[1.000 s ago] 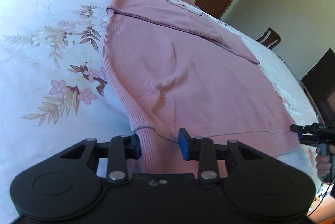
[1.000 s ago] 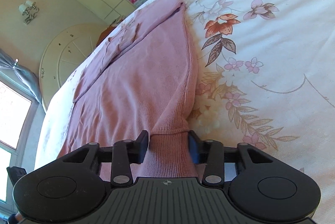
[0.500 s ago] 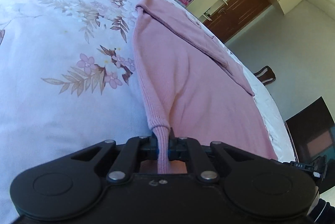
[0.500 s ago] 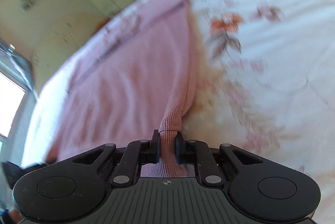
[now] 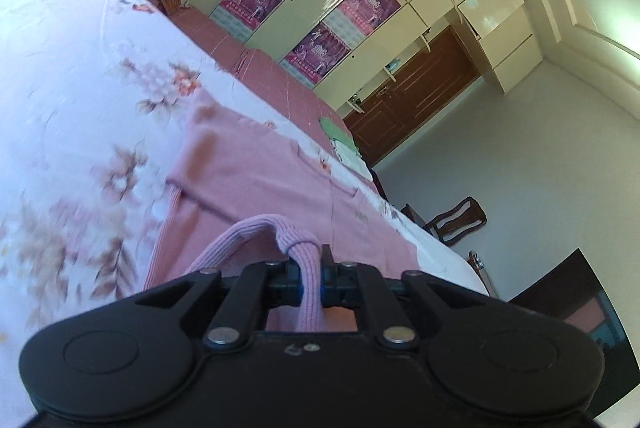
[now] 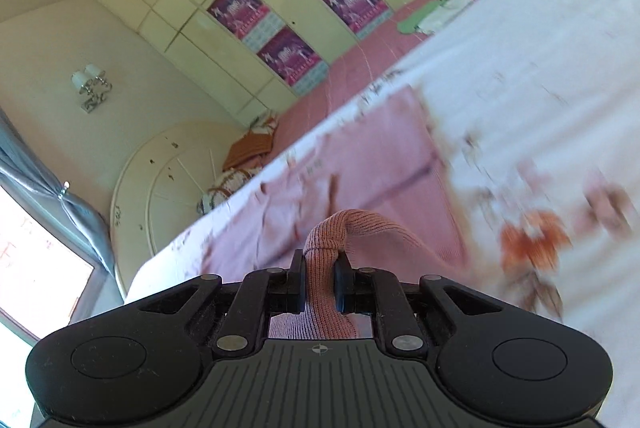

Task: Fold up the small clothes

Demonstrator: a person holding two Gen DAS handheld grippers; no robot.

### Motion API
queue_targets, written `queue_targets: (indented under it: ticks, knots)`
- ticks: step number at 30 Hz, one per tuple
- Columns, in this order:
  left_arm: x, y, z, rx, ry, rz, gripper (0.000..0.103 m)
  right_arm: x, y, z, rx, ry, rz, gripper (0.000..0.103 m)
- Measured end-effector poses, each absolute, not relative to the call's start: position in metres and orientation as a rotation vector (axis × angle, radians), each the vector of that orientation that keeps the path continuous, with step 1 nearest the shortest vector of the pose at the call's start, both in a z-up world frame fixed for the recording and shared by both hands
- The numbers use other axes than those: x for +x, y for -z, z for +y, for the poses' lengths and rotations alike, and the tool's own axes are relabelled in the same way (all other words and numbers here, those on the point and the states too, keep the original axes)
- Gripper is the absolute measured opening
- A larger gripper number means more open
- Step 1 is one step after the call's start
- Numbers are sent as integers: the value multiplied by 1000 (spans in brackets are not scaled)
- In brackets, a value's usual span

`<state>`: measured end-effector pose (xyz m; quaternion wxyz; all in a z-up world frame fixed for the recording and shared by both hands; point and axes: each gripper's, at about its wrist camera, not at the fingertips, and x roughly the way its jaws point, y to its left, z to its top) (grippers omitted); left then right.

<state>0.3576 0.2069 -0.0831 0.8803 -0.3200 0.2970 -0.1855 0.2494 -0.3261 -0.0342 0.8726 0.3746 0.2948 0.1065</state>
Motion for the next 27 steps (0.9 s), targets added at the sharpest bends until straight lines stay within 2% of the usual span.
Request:
queue_targets:
  ticks: [6, 12, 13, 14, 15, 16, 17, 18, 20, 21, 23, 27]
  knots:
    - [478, 76, 190, -584, 363, 659, 5, 369, 34, -351, 842, -256, 603, 12]
    - [573, 103, 174, -465, 316, 729, 6, 492, 82, -376, 901, -254, 702, 13]
    - [576, 106, 173, -447, 298, 707, 13, 506, 93, -379, 918, -266, 721, 13]
    - [576, 107, 174, -443, 263, 675, 25, 518, 105, -382, 920, -269, 729, 18]
    - [574, 106, 177, -442, 223, 644, 35, 527, 110, -387, 900, -233, 740, 29]
    - [569, 104, 181, -443, 194, 605, 61, 527, 113, -394, 889, -166, 719, 55]
    - [562, 101, 186, -435, 177, 551, 72, 522, 112, -402, 885, -132, 667, 70]
    - [558, 99, 188, -419, 192, 530, 70, 517, 109, -410, 869, -140, 618, 70]
    - [561, 101, 184, -342, 208, 575, 57, 515, 103, -414, 783, -177, 626, 70]
    - [565, 104, 178, -280, 222, 606, 56, 515, 99, -409, 701, -205, 633, 69]
    - [575, 110, 163, -168, 249, 684, 56, 517, 96, -393, 549, -255, 655, 57]
    - [594, 131, 140, 6, 249, 802, 54, 526, 103, -352, 309, -279, 686, 56]
